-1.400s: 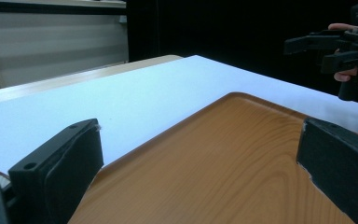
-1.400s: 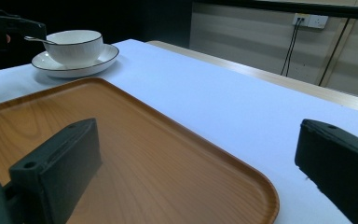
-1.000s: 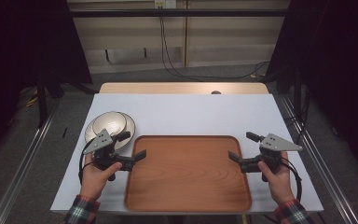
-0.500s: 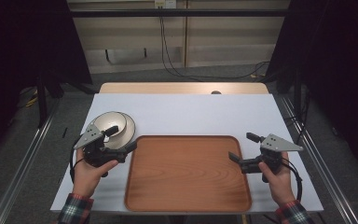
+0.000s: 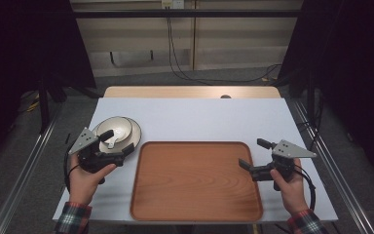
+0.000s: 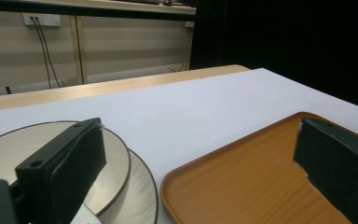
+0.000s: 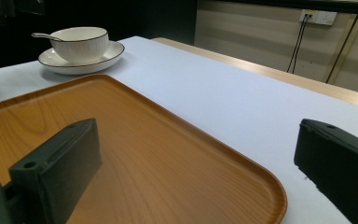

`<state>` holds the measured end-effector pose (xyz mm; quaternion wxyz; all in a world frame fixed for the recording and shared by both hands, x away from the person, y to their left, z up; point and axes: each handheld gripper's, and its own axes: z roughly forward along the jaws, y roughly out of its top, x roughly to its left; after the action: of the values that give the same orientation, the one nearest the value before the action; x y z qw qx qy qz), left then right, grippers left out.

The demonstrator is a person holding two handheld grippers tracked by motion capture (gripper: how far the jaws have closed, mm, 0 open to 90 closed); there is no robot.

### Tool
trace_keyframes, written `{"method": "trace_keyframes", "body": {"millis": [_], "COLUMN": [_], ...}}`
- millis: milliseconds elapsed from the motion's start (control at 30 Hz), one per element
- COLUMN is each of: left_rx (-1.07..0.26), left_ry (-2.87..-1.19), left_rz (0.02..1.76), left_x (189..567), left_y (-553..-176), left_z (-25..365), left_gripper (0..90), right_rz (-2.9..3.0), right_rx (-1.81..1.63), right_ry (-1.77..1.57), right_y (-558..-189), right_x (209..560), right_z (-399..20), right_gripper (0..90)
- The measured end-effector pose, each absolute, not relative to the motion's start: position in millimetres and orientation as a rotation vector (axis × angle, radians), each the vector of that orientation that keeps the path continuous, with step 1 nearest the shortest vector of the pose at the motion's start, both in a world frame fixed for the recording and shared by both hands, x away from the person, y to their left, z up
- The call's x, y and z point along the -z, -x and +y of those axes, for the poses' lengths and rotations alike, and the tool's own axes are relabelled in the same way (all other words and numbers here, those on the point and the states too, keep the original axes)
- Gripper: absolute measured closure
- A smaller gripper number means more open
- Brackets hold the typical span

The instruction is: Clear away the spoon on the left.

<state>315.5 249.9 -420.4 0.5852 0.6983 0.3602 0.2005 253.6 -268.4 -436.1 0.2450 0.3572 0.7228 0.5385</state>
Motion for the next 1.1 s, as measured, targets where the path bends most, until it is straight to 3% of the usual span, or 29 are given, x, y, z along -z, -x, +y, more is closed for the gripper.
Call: {"method": "trace_keyframes", "body": {"millis": [733,1100], "left_rx": [-0.557,-0.585], "left_ry": [-1.651,-1.657], "left_rz": [0.946,0.985], "left_x": [441.7,449.1], "left_y": [-317.9,-316.1], "left_z": [273.5,280.7], "left_gripper": [12.4,28.3], "right_rz": [1.97,1.973], "right_rx": [-1.483,-1.497], "right_ry": [-0.965,-0.968], "right_y": [-254.4,-256.0], "right_x": [436.1,436.3], "right_z": [-267.7,-266.7], "right_gripper": [0.0,0.0]}}
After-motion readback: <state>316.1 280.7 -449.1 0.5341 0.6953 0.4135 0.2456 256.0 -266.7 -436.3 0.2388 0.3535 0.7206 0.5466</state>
